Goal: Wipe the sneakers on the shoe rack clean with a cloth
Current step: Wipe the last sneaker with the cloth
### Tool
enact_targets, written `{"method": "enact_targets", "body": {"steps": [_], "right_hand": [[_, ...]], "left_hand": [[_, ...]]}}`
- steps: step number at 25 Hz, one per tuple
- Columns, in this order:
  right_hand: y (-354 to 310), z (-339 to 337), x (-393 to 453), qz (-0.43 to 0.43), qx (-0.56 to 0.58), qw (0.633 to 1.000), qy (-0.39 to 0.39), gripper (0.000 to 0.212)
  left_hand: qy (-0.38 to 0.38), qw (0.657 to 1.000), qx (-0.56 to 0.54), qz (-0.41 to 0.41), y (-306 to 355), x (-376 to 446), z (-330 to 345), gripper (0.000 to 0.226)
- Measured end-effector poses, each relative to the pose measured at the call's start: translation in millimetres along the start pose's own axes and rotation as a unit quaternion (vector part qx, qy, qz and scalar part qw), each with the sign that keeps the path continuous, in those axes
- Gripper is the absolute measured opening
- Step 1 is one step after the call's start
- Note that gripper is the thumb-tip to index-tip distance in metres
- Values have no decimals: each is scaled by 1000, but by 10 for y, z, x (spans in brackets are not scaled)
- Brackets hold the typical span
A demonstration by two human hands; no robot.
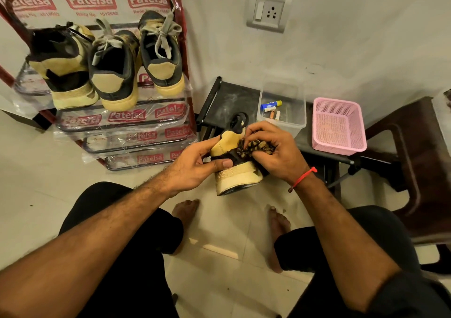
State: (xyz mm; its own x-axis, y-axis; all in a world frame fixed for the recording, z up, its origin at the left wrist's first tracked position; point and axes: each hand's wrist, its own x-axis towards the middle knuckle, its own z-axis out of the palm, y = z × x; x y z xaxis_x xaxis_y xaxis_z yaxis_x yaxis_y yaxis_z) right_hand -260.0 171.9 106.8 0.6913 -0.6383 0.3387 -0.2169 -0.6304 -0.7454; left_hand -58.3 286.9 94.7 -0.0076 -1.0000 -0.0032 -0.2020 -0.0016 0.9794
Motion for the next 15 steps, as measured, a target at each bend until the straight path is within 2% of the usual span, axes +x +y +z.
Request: {"method": "enact_targets", "body": {"steps": [3, 5, 6, 8, 9, 10, 12, 14, 15], "right_hand": [[265, -53, -31, 127, -109, 986, -19, 23], [223, -85, -17, 162, -57, 984, 43, 25], [116, -96, 4, 172, -17, 981, 84, 26], [-170, -45, 25, 159, 29, 976, 145, 27], [-332, 41, 10, 137, 24, 976, 167, 26], [-501, 160, -21, 110, 10, 977, 183, 27], [-742, 387, -104, 55, -65, 979, 186, 31], [-763, 499, -142, 24, -161, 974, 159, 35], [-708, 498, -132, 22, -180, 972, 150, 36]], "left_hand": [[22, 999, -39, 16, 4, -1, -47, 41], [56, 998, -29, 20, 42, 27, -58, 40], [74, 997, 15, 13, 43, 56, -56, 39], [96, 989, 115, -19, 13, 111, 0, 42], [105, 986, 126, -42, -13, 126, 48, 41], [111, 986, 97, -74, 38, 112, 101, 40], [117, 979, -54, -157, 94, 119, 146, 39], [114, 945, -214, -221, 167, 106, 117, 32], [103, 934, -252, -230, 188, 85, 83, 29]]}}
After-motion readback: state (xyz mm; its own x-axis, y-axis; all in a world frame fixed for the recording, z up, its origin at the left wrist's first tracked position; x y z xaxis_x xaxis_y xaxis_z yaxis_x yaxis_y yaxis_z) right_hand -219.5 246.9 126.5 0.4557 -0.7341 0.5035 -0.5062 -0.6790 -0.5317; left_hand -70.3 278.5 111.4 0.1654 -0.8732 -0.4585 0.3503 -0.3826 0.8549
